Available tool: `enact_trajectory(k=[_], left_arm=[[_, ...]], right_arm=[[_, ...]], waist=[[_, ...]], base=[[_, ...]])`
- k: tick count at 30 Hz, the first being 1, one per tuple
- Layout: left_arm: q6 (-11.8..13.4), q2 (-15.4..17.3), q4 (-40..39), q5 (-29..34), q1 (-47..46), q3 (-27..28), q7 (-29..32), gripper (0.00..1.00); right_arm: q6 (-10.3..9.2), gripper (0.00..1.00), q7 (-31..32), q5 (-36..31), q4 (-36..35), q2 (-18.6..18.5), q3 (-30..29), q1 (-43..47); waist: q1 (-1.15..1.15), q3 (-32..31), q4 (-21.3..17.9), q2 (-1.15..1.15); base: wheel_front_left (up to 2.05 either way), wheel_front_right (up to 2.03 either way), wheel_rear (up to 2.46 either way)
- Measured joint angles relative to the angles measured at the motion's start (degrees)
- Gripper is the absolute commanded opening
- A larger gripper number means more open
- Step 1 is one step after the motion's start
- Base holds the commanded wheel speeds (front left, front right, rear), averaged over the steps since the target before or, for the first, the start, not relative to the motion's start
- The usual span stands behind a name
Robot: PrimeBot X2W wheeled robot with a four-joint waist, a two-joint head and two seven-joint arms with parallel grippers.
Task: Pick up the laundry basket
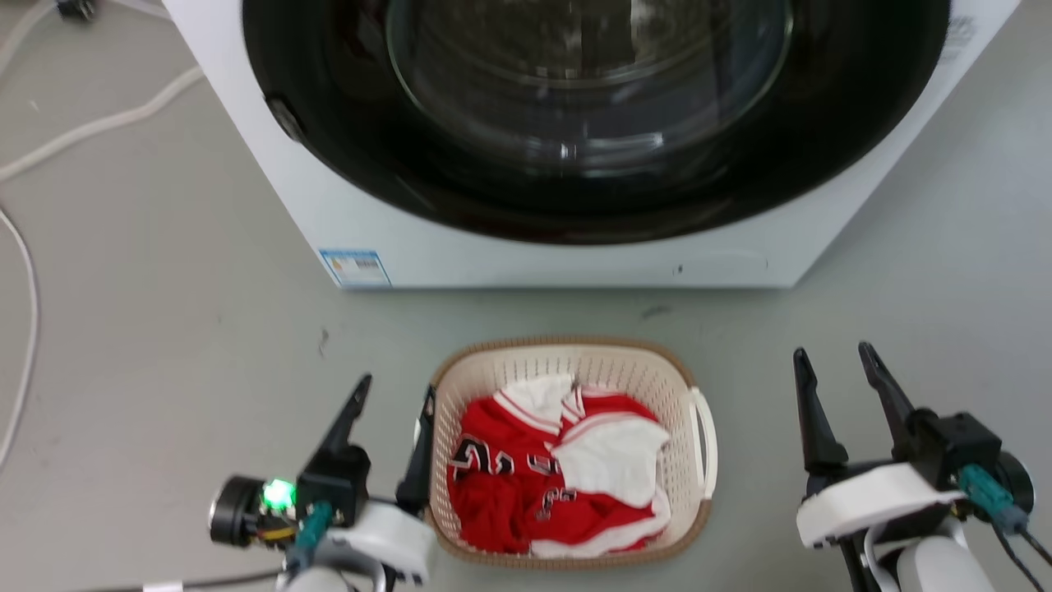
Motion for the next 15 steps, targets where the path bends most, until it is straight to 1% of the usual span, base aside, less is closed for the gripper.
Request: enact_trajectory(k=[4, 7, 10, 15], left_arm=[[-1.22, 1.01, 3.68, 0.07, -5.05, 0.63, 0.00, 1.00], [-2.46, 2.22, 8.14, 0.58, -9.38, 0.21, 0.00, 1.00], [-3.31, 3.13, 12.57, 0.91, -13.87, -0.05, -0.01, 1.00], [-4.33, 4.55, 21.56, 1.11, -20.07, -0.81, 0.00, 1.00]], right_arm=[[0.00, 1.00, 0.00, -0.56, 2.03, -0.01, 0.15, -3.30], [0.00, 1.00, -0.01, -0.90, 4.02, -0.03, 0.15, -5.96], [-0.01, 1.00, 0.10, -3.14, 7.38, -0.09, 1.21, -8.70], [0.00, 1.00, 1.44, -3.50, 13.40, -0.04, 1.58, -13.94]], waist=[[0.00, 4.85, -0.36, 0.00], [0.00, 8.62, -0.50, 0.00], [0.01, 12.08, -0.58, 0.00], [0.01, 16.69, -0.59, -0.01]], base=[[0.00, 0.00, 0.00], [0.00, 0.00, 0.00], [0.00, 0.00, 0.00], [0.00, 0.00, 0.00]])
